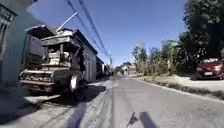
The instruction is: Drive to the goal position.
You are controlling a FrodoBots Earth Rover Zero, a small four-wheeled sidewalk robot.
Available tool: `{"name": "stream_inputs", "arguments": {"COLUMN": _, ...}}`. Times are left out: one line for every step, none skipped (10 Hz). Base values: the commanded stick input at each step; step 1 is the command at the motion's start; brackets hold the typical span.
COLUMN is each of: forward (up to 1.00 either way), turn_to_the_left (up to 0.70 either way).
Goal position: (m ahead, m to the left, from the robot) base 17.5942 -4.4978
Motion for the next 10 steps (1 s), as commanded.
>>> {"name": "stream_inputs", "arguments": {"forward": 0.7, "turn_to_the_left": -0.15}}
{"name": "stream_inputs", "arguments": {"forward": 0.7, "turn_to_the_left": -0.35}}
{"name": "stream_inputs", "arguments": {"forward": 0.7, "turn_to_the_left": -0.35}}
{"name": "stream_inputs", "arguments": {"forward": 0.7, "turn_to_the_left": -0.35}}
{"name": "stream_inputs", "arguments": {"forward": 0.7, "turn_to_the_left": -0.35}}
{"name": "stream_inputs", "arguments": {"forward": 0.7, "turn_to_the_left": -0.35}}
{"name": "stream_inputs", "arguments": {"forward": 0.7, "turn_to_the_left": -0.35}}
{"name": "stream_inputs", "arguments": {"forward": 0.7, "turn_to_the_left": -0.35}}
{"name": "stream_inputs", "arguments": {"forward": 0.7, "turn_to_the_left": -0.1}}
{"name": "stream_inputs", "arguments": {"forward": 0.7, "turn_to_the_left": 0.0}}
